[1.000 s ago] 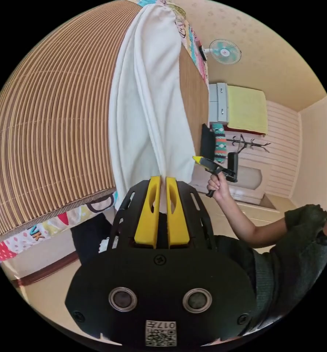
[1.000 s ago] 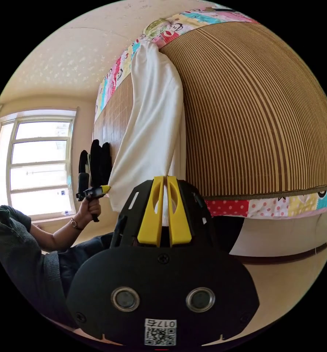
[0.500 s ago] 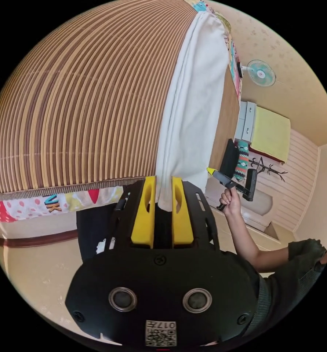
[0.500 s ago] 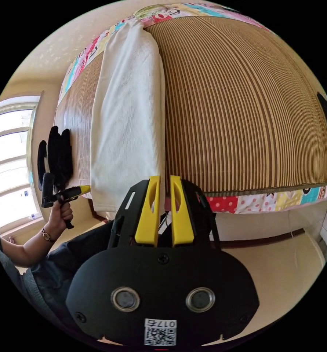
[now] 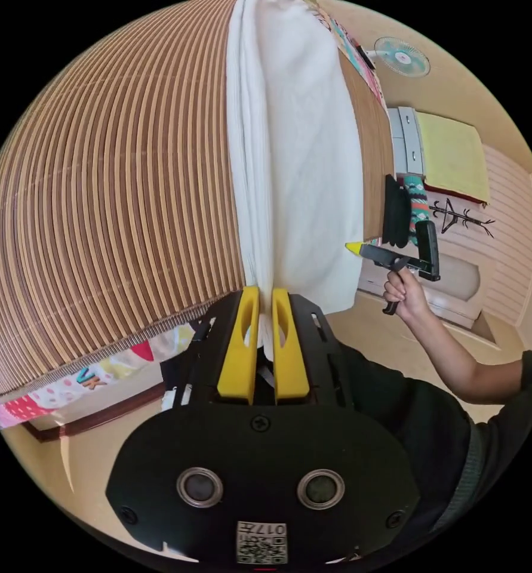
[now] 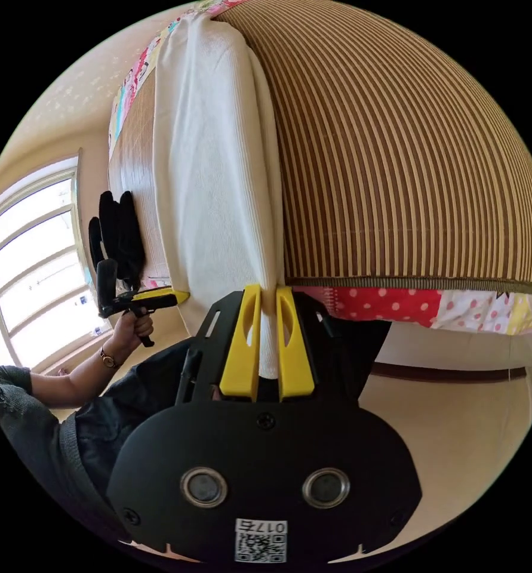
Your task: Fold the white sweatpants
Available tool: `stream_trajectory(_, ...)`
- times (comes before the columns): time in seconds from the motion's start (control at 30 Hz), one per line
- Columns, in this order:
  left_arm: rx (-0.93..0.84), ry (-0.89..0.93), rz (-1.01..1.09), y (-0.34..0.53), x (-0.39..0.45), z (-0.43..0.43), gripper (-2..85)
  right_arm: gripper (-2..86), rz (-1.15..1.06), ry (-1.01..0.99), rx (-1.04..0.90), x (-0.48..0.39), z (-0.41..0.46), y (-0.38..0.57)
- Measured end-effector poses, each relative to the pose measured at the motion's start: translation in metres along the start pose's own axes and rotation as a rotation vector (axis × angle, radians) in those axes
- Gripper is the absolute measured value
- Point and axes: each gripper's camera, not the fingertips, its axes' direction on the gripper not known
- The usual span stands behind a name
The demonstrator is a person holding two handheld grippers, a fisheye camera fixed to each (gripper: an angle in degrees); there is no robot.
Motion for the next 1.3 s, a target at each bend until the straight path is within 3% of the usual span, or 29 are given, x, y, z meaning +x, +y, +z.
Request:
stream_trajectory(0.07,-0.132,-0.020,-0.061,0.006,0.005,0.020,4.4,4.2,0.039,0.010,-0.003,0.002,-0.012,0.011)
stream_trajectory(0.13,-0.134,-0.004,-0.090,0.011,0.009,0.019,5.2,4.8,0.001,-0.006,0.083,-0.002,-0.038,0.014)
stream_trajectory(0.3,0.266,0.140,-0.058,-0.019,-0.009,-0.055,8.5,10.0,-0.061,-0.201,0.230,0.025,-0.091,-0.036)
stream_trajectory(0.4,0.334,0.221,-0.024,-0.076,-0.026,-0.076,12.2,12.7,-0.103,-0.274,0.253,0.039,-0.106,-0.091)
stream_trajectory(0.57,0.256,0.307,0.041,-0.168,-0.021,-0.069,13.3,12.5,-0.187,-0.421,0.184,0.030,-0.105,-0.187)
stream_trajectory(0.67,0.155,0.275,-0.018,-0.194,-0.007,-0.044,8.2,8.9,-0.180,-0.403,0.120,0.018,-0.094,-0.206)
stream_trajectory(0.73,0.181,0.260,-0.019,-0.185,0.006,-0.043,6.3,6.6,-0.192,-0.450,0.136,0.015,-0.102,-0.198)
stream_trajectory(0.97,0.382,0.476,0.198,-0.058,0.066,-0.100,5.1,2.1,-0.431,-0.786,0.242,-0.024,-0.173,-0.073)
stream_trajectory(1.17,0.510,0.567,0.413,0.066,0.161,-0.157,5.0,1.3,-0.723,-0.812,0.359,-0.116,-0.262,0.050)
stream_trajectory(1.3,0.605,0.507,0.631,0.135,0.258,-0.230,4.9,1.3,-0.984,-0.748,0.446,-0.186,-0.331,0.113)
